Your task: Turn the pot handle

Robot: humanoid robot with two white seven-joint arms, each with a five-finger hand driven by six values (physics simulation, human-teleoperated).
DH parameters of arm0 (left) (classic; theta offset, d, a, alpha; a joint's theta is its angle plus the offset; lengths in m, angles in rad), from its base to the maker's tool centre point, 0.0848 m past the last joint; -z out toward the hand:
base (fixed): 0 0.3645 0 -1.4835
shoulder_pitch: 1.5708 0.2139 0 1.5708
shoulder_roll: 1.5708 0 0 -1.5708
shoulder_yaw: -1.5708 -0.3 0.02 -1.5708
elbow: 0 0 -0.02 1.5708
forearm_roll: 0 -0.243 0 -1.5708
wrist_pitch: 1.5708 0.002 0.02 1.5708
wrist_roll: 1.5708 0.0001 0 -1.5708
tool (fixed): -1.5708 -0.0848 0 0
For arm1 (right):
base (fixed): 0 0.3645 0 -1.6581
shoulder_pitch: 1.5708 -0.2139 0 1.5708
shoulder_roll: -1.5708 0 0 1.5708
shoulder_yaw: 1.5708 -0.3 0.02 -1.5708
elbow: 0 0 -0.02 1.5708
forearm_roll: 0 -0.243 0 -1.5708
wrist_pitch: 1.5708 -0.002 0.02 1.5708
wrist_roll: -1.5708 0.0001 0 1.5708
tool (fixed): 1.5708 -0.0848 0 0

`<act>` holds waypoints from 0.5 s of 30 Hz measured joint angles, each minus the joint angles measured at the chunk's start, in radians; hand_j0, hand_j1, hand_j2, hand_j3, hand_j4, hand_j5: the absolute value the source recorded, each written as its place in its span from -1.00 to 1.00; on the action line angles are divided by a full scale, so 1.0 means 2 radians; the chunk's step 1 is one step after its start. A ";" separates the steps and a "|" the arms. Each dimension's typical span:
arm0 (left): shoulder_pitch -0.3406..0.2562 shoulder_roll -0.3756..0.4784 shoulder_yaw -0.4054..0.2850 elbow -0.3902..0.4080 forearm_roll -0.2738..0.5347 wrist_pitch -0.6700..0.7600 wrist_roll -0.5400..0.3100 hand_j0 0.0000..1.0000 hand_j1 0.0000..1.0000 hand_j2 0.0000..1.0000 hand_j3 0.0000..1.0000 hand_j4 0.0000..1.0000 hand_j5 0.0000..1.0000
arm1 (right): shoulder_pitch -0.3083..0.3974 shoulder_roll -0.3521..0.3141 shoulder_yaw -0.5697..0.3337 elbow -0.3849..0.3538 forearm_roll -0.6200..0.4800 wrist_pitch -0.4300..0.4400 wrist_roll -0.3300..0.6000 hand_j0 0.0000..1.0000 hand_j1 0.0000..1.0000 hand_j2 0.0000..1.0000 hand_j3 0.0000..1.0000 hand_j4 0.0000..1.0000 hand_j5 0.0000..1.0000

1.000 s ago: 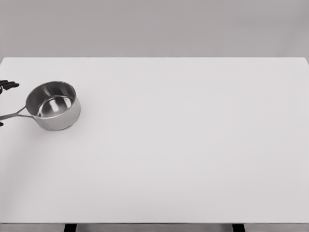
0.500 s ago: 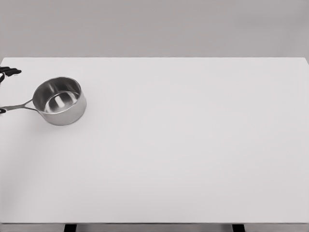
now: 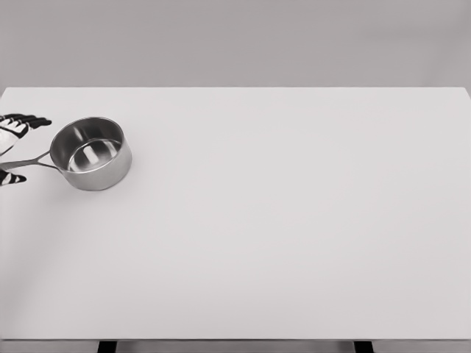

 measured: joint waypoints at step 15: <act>-0.074 -0.010 -0.044 0.088 -0.007 0.000 0.001 1.00 1.00 1.00 1.00 1.00 1.00 | 0.000 0.000 0.000 0.000 0.000 0.000 0.000 1.00 1.00 1.00 1.00 1.00 1.00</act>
